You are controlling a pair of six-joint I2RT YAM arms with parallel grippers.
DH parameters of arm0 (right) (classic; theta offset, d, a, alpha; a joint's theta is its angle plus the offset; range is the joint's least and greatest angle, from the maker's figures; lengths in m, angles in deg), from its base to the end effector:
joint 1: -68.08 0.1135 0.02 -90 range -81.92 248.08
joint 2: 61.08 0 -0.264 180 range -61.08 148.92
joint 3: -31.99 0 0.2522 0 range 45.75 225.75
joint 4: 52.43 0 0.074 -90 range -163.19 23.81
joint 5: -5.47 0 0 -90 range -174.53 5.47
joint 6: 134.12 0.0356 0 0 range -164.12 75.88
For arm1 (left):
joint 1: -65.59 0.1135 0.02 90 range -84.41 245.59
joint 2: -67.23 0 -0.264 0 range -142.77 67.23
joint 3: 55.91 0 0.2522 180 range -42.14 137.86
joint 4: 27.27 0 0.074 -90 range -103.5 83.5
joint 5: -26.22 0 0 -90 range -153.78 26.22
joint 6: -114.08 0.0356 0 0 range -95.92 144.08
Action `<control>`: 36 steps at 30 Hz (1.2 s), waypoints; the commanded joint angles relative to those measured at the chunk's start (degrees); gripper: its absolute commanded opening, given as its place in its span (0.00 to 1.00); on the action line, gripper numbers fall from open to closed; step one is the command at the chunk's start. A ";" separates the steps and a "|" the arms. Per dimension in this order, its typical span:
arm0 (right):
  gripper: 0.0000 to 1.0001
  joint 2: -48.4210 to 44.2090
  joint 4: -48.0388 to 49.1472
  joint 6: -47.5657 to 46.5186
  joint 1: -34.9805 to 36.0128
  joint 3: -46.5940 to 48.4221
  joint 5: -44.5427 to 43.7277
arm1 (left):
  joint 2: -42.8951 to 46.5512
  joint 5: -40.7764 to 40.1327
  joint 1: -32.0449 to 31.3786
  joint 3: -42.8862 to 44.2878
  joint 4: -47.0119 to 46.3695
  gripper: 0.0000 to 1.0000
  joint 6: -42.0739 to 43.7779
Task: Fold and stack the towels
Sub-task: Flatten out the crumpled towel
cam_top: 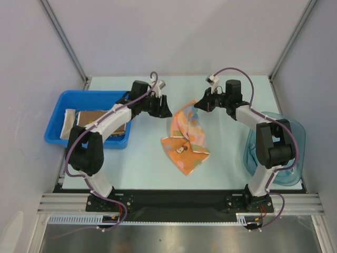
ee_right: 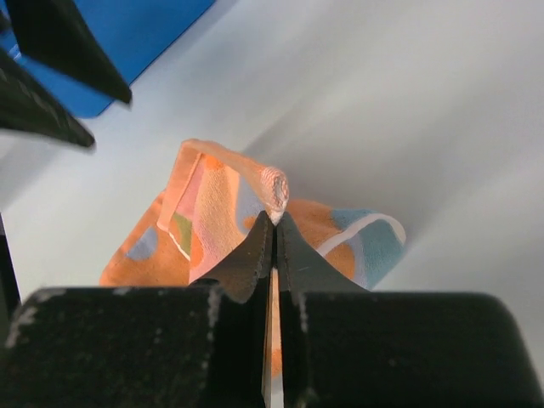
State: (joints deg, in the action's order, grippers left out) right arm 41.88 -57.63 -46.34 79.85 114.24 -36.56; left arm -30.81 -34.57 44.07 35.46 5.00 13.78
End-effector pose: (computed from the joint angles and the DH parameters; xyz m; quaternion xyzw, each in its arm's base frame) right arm 0.3892 0.1081 0.2388 -0.3084 0.7424 0.3837 0.4544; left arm 0.3556 -0.1589 0.2796 0.1935 0.8584 -0.3331 0.3387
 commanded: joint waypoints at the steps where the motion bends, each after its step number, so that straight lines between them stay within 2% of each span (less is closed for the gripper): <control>1: 0.00 1.02 2.43 1.95 -0.08 2.53 -0.24 | -0.65 3.39 -3.78 -4.30 -8.12 0.53 0.02; 9: 0.00 1.63 3.13 1.95 -0.43 2.53 0.72 | -6.99 0.23 -5.73 -6.06 -8.48 0.53 0.46; 15: 0.00 2.07 3.22 3.10 -0.43 2.61 0.38 | -5.68 -0.12 -5.64 -9.92 -9.71 0.52 0.37; 23: 0.00 2.42 2.34 2.39 -0.61 2.61 0.64 | -3.47 -3.02 -5.55 -12.83 -9.97 0.58 1.52; 27: 0.00 2.51 1.99 2.48 -0.52 2.79 0.64 | -5.23 -1.62 -5.55 -12.65 -10.41 0.57 1.16; 31: 0.00 2.51 1.99 2.48 -0.61 2.79 0.46 | -6.81 0.05 -5.55 -12.39 -11.29 0.48 1.25; 36: 0.00 2.69 2.16 2.66 -0.69 2.88 0.29 | -8.04 0.93 -5.55 -12.04 -12.08 0.47 0.73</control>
State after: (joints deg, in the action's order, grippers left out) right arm 44.29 -56.93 -43.87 79.53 114.90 -36.65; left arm -38.22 -35.84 38.15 22.43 -4.34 14.02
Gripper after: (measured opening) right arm 0.019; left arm 0.469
